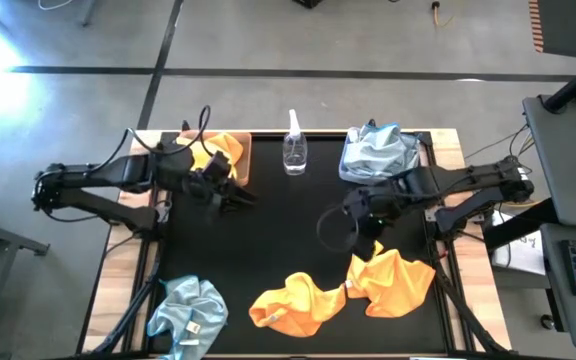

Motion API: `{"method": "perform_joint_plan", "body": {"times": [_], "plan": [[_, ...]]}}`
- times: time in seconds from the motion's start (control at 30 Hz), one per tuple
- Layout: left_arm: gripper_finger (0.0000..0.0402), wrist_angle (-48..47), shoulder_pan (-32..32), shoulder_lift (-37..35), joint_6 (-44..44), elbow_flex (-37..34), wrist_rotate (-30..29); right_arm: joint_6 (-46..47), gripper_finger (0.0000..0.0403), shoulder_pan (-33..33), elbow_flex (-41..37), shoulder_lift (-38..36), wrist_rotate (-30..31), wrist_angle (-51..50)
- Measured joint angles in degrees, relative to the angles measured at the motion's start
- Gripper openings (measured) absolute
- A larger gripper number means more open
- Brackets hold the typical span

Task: Sort microfiber towel by color & place in baskets
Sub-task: Put the yellow towel into the orange bin

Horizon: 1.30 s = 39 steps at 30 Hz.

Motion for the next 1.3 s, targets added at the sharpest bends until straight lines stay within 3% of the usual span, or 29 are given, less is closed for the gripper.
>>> {"method": "perform_joint_plan", "body": {"times": [0.27,0.5,0.8,1.03,1.3], "plan": [[0.0153,-3.38,-9.17,8.31,1.99,11.6,-12.81,0.22,0.0068,6.73,0.0,-0.04,0.55,-10.85],[0.0153,-19.84,-13.38,18.89,-2.4,21.41,-24.15,-0.87,0.0068,11.24,0.0,-0.04,1.1,-11.64],[0.0153,-31.49,-18.01,32.02,-10.09,32.61,-19.75,-1.43,0.0068,14.04,0.0,-0.79,2.15,-13.4],[0.0153,-43.67,-21.21,42.63,-15.03,44.77,-19.56,-2.79,0.0068,14.04,0.0,-0.83,2.23,-13.39],[0.0153,-54.76,-23.08,56.46,-14.37,59.81,-17.52,-4.59,0.0068,14.04,0.0,-0.83,2.21,-13.37]]}}
